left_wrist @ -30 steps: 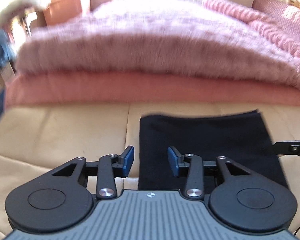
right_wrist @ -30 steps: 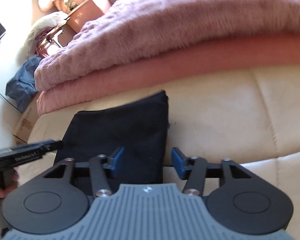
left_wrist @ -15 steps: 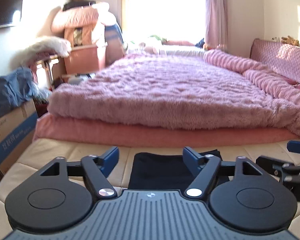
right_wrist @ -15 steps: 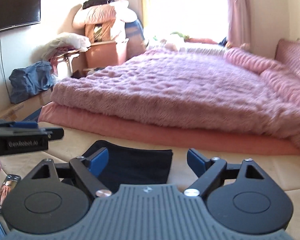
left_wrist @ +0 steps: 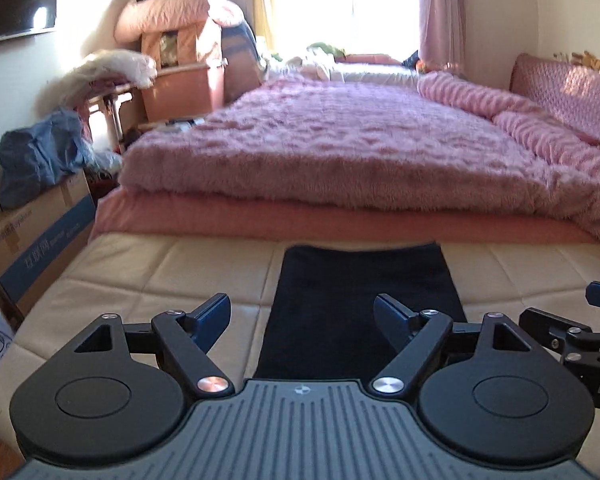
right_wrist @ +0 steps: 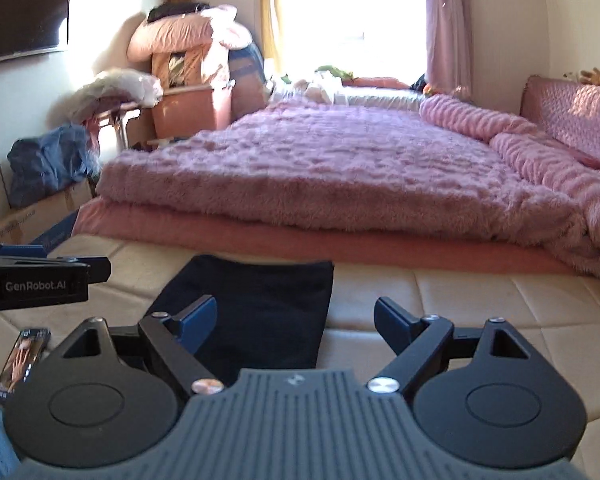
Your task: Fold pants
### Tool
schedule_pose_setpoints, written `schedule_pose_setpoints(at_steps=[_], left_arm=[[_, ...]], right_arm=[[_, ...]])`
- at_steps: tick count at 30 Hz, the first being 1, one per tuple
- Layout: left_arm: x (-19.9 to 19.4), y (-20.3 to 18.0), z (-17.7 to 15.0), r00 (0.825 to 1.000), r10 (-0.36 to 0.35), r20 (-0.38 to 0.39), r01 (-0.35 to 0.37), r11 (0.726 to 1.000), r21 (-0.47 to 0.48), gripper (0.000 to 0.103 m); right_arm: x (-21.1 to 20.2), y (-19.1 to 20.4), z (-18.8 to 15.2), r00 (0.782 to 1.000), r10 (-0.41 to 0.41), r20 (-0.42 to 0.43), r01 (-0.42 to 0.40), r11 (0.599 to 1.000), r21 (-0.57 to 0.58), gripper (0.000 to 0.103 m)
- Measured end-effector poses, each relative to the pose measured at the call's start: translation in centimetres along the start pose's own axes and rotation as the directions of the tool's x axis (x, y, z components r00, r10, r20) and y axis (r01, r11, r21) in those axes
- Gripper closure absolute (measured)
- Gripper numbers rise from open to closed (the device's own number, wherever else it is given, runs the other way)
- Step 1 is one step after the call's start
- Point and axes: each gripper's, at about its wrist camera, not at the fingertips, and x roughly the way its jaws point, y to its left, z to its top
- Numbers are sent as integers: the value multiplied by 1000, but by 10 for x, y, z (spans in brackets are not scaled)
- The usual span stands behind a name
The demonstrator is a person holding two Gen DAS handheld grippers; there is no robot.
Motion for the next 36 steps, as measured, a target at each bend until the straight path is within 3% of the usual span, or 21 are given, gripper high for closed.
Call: schedule_pose_setpoints(at_steps=[6, 12, 36], left_arm=[[16, -2, -19, 991, -6, -134, 7, 1000, 6, 8], [20, -9, -27, 982, -6, -189, 11, 1000, 28, 8], [14, -13, -23, 983, -16, -180, 23, 999, 40, 8]], right_arm=[[25, 8, -17, 989, 24, -146, -24, 1000, 0, 21], [38, 13, -26, 973, 37, -229, -39, 999, -6, 21], [30, 9, -22, 977, 28, -210, -28, 1000, 3, 21]])
